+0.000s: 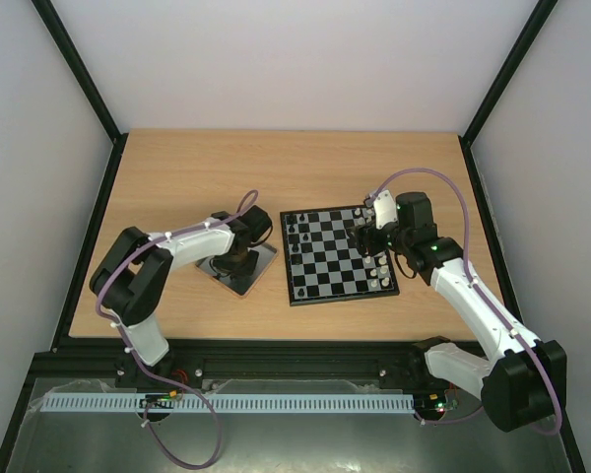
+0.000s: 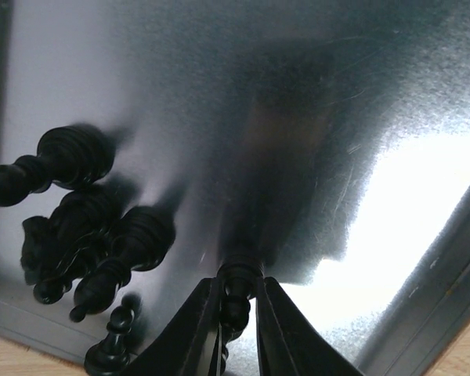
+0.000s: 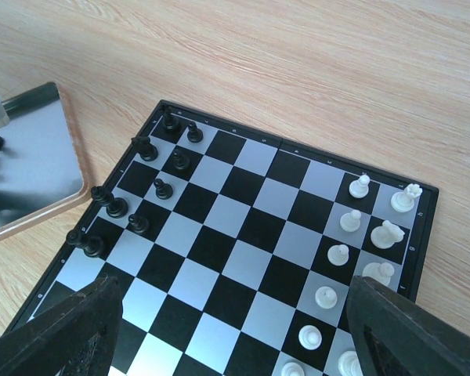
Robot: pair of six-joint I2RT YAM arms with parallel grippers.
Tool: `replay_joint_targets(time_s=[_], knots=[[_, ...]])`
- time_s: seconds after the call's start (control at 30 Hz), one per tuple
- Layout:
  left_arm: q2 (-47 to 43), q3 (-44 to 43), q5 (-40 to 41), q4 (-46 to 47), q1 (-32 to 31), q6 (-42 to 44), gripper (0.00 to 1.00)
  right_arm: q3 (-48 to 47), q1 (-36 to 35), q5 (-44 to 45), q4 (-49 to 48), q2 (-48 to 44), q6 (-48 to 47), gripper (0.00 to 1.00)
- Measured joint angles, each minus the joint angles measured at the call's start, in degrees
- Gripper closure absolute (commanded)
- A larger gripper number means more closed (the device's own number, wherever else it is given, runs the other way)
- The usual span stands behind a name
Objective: Set up the chess pieces on the board
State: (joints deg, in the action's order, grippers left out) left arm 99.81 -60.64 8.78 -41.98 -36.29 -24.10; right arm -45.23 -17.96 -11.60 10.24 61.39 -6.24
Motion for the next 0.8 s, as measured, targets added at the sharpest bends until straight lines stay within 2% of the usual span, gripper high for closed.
replay_joint_targets(time_s=[0.23,0.47,0.8], knots=[[0.63,-0.15,-0.46,1.25,0.00,1.01,0.97,0.07,0.00,0.00,0.00,0.00,-0.02,0.20],[0.55,-1.66,-0.83,0.76,-0.11,1.42,0.98,0.09,0.00,0.00,0.00,0.00,-0.07,0.20],[-1.46,-15.63,-1.27,-2.80,-5.14,3.52,0.97,0.09,0.00,0.20,0.00,0.00,-0.02,0.20]])
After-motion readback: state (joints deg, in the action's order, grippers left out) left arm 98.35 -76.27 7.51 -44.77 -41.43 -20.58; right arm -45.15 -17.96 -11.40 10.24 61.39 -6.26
